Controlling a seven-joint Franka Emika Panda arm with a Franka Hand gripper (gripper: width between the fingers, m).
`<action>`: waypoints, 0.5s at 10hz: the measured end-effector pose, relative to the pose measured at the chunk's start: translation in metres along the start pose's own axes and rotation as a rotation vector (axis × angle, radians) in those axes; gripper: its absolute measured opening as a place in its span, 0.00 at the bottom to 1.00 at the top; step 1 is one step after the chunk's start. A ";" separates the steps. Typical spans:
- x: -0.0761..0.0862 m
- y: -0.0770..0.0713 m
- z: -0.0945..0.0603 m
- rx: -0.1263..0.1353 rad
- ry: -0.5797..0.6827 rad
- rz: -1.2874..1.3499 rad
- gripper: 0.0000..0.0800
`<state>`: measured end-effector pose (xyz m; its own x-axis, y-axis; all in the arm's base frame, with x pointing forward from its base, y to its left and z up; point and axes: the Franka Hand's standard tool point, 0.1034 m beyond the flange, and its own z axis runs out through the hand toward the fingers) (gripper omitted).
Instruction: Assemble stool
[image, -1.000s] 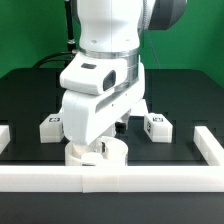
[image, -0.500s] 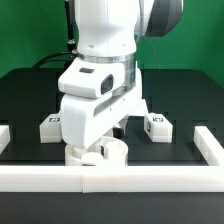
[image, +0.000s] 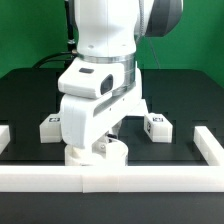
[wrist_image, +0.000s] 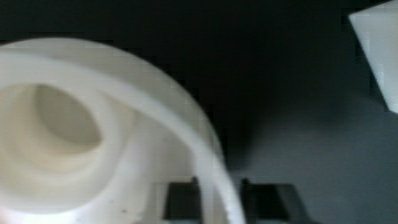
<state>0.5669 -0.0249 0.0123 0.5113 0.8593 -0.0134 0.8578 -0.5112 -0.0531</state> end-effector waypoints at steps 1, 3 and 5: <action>0.000 0.001 -0.001 -0.002 0.001 0.000 0.04; 0.000 0.001 -0.001 -0.003 0.001 0.000 0.04; 0.001 0.001 -0.001 -0.003 0.002 0.000 0.04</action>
Offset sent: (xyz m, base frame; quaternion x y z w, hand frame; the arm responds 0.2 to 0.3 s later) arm 0.0000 0.0000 0.0000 0.0000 0.0000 0.0000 1.0000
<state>0.5679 -0.0249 0.0129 0.5113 0.8593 -0.0118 0.8580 -0.5112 -0.0503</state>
